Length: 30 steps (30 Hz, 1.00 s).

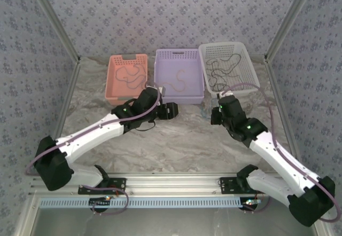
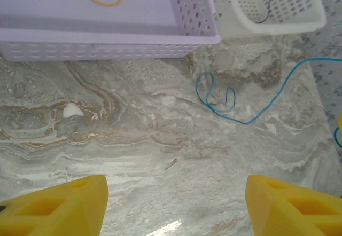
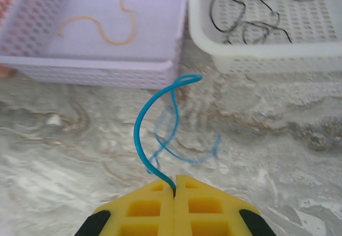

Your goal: Untangle the cables

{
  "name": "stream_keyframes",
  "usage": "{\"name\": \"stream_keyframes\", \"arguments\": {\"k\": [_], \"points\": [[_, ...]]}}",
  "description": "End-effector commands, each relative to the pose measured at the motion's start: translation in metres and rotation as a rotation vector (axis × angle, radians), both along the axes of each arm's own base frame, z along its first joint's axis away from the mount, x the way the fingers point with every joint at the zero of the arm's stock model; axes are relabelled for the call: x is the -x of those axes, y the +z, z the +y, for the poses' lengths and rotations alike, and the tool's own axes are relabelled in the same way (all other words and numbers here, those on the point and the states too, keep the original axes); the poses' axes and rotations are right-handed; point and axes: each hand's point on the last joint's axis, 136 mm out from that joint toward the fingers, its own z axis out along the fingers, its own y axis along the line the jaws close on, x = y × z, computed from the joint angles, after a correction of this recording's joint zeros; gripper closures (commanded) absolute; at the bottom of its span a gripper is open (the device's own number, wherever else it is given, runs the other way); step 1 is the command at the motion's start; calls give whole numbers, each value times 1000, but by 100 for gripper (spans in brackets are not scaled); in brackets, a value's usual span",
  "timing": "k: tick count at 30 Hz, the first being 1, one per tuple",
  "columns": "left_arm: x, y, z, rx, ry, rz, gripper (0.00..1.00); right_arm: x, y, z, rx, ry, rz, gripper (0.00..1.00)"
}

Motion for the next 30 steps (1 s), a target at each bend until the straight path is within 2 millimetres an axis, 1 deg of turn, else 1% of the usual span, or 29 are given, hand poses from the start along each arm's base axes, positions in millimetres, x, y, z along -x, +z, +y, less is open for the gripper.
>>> {"name": "stream_keyframes", "arguments": {"k": [1, 4, 8, 10, 14, 16, 20, 23, 25, 27, 30], "points": [[6, 30, -5, 111, -15, -52, 32, 12, 31, 9, -28, 76, -22, 100], [14, 25, -3, 161, -15, -38, 33, 16, 53, 12, -70, 81, -27, 100], [26, 22, -7, 297, -19, -22, 36, 20, 84, 21, -166, 99, -51, 100], [34, 23, -17, 357, -47, -25, 37, 21, 97, 25, -211, 104, -60, 100], [55, 22, -39, 348, -114, -69, 37, 19, 117, 31, -286, 89, -48, 100], [65, 20, -51, 354, -135, -93, 37, 18, 130, 32, -330, 61, -48, 100], [78, 21, -63, 423, -100, -188, 36, 15, 137, 32, -440, -21, -15, 100], [83, 17, -76, 463, -117, -226, 35, 15, 139, 36, -511, -60, 17, 100], [86, 15, -89, 445, -144, -252, 32, 15, 138, 38, -543, -86, 39, 100], [90, 19, -103, 443, -167, -299, 28, 16, 137, 39, -570, -115, 54, 100], [92, 21, -116, 446, -177, -362, 24, 16, 134, 42, -619, -156, 72, 100]]}}
